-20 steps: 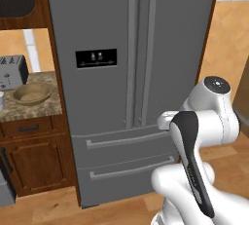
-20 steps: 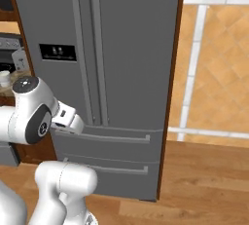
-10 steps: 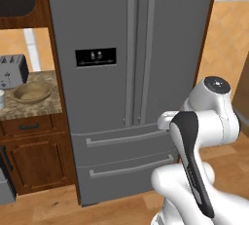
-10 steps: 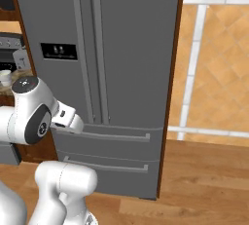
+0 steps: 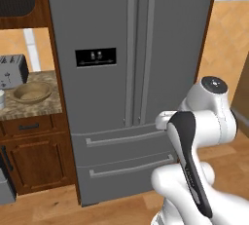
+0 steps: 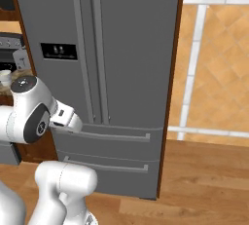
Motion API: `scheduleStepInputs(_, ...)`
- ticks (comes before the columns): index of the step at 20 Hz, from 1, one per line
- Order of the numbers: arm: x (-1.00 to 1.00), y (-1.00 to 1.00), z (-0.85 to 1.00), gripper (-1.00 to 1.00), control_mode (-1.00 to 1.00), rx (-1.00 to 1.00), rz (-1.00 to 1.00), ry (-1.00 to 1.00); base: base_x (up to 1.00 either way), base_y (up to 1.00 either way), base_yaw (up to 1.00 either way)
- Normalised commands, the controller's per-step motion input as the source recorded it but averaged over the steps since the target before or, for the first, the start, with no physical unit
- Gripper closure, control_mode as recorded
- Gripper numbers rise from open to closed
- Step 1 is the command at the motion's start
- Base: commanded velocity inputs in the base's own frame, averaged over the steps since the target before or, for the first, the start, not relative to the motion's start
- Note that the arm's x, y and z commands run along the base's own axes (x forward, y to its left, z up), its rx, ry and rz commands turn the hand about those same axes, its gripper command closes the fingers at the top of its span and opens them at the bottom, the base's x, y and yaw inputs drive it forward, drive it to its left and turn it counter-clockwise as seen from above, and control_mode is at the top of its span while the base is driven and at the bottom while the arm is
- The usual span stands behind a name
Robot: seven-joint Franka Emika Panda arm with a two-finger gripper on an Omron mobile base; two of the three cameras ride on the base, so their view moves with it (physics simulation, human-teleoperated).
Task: Grab a lemon wedge from the fridge and one ice cube from the ice bowl, and put them in the glass of lemonade.
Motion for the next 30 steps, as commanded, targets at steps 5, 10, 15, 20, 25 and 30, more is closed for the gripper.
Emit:
scheduleStepInputs(5, 0.83, 0.00, 0.00, -1.00, -1.00, 0.00, 0.00, 0.03, 0.00, 0.00, 0.00)
scheduleStepInputs(10, 0.95, 0.00, 0.49, -1.00, -1.00, 0.00, 0.00, -0.06, 0.00, 0.00, 0.00)
scheduleStepInputs(15, 0.64, 0.00, 1.00, -1.00, -1.00, 0.01, 0.04, -0.18, 0.00, 0.00, 0.00)
scheduleStepInputs(20, 0.32, 0.00, 1.00, -1.00, -1.00, 0.02, 0.08, -0.16, 0.00, 0.00, 0.00)
scheduleStepInputs(25, 0.31, 0.00, 0.19, -1.00, -1.00, -0.02, 0.01, -0.04, 0.00, 0.00, 0.00)
scheduleStepInputs(30, 0.38, -0.05, -0.13, -1.00, -1.00, 0.00, 0.00, -0.11, 0.00, 0.00, 0.00)
